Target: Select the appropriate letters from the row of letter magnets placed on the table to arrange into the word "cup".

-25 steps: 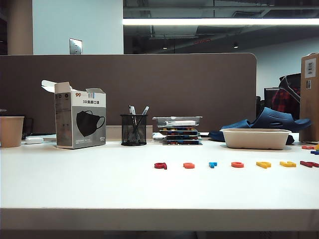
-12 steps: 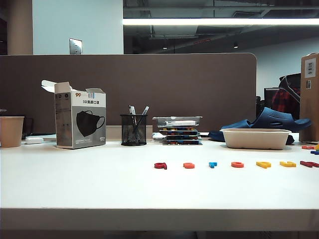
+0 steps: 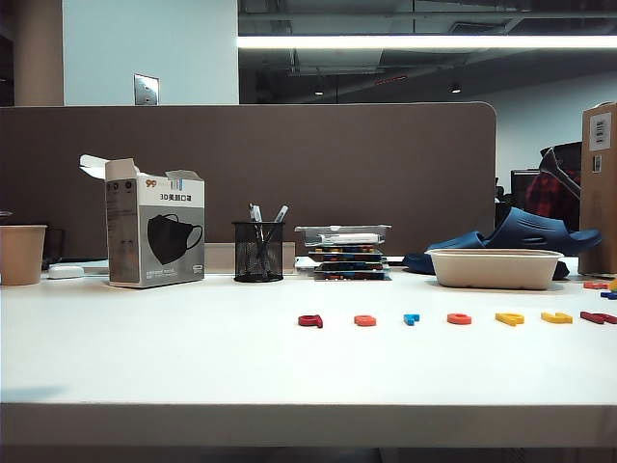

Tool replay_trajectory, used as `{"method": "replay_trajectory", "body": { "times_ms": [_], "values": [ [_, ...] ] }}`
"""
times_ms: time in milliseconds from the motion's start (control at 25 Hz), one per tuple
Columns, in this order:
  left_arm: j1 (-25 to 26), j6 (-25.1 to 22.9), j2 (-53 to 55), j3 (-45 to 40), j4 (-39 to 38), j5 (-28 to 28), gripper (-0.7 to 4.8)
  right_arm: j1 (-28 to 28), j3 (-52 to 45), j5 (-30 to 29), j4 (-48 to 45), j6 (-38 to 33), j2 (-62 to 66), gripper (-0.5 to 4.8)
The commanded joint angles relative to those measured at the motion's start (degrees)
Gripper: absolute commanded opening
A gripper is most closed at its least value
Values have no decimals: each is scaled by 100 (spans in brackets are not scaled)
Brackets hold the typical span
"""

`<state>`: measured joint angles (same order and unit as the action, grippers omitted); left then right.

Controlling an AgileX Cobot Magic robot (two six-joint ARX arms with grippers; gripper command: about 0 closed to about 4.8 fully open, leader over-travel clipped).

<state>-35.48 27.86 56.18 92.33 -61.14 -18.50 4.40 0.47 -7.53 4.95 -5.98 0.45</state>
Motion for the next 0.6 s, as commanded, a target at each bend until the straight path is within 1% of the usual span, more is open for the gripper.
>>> {"method": "replay_trajectory", "body": {
  "times_ms": [40,200,280,360,400,440,480,560,600],
  "values": [
    [-275,155,243,83,66,490,-5,2,-42,17,-94,2,-59,-5],
    [-446,420,608,83,138,785,-5,4,-42,15,-94,2,-59,-5],
    [-444,654,896,83,164,1056,-5,4,-42,15,-94,2,-59,-6],
    [-444,892,1075,83,175,1102,-5,4,-44,15,-92,2,-59,-5],
    [-444,1082,1233,83,177,1134,-5,4,-44,15,-92,2,-59,-6],
    [-444,1368,1359,83,181,1204,-5,4,-44,17,-94,2,-59,-5],
    [-444,1482,1432,83,188,1231,-5,4,-42,17,-94,2,-59,-5],
    [-476,1572,1596,83,210,1233,-5,4,-44,17,-94,2,-59,-5],
    [-540,1574,1661,83,212,1327,-5,4,-44,17,-94,2,-59,-5]
  ]
}}
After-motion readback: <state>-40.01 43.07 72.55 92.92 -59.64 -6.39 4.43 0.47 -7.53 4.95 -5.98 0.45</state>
